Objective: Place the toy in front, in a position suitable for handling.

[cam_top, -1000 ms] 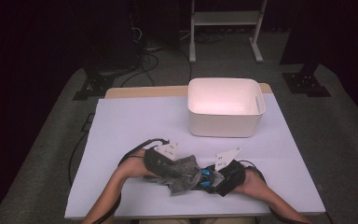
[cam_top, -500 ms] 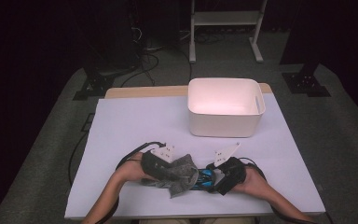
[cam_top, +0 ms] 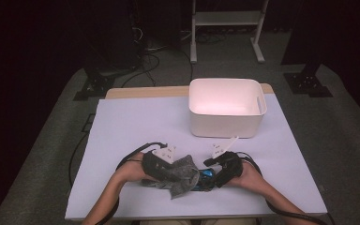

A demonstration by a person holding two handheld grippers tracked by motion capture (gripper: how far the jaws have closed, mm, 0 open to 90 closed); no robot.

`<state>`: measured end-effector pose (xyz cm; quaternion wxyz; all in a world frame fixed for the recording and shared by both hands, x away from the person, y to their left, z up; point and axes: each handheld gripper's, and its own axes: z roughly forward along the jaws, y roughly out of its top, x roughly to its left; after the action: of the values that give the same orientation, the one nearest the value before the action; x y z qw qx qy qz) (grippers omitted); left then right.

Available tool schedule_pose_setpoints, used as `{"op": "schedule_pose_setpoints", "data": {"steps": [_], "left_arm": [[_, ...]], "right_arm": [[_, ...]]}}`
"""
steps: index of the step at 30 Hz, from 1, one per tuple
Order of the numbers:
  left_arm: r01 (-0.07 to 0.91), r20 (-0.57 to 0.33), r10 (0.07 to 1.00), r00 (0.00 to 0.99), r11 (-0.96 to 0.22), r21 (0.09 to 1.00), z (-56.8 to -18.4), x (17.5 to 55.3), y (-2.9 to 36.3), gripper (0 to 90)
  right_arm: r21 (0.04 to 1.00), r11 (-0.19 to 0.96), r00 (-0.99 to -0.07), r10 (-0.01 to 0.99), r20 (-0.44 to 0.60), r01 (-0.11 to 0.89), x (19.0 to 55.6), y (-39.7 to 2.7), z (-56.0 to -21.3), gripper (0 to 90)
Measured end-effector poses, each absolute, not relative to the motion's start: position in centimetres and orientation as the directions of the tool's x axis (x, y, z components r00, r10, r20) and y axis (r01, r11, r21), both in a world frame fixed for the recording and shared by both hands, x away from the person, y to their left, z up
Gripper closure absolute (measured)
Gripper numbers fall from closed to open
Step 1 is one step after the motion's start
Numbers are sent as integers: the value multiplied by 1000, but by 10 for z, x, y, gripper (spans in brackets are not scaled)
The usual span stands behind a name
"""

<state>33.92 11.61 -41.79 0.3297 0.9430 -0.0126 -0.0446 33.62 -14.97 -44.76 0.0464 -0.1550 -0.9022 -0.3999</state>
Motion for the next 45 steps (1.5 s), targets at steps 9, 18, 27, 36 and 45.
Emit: {"op": "schedule_pose_setpoints", "data": {"steps": [9, 18, 27, 36, 45], "left_arm": [[22, -75, -34, 997, -769, 639, -407, 343, 121, 729], [58, -66, 20, 998, -770, 636, -394, 350, 122, 675], [114, -130, 44, 991, -792, 600, -399, 358, 105, 593], [138, -176, 41, 984, -802, 581, -407, 358, 99, 603], [78, -84, 34, 996, -795, 601, -399, 338, 102, 623]], "right_arm": [[682, 585, -896, 233, 377, 439, 343, -155, -457, 311], [720, 602, -938, 236, 254, 347, 329, -153, -449, 330], [758, 632, -971, 238, 7, 160, 300, -148, -440, 331], [780, 611, -968, 252, -25, 138, 293, -151, -442, 332], [789, 604, -962, 266, -67, 112, 285, -150, -441, 332]]}}
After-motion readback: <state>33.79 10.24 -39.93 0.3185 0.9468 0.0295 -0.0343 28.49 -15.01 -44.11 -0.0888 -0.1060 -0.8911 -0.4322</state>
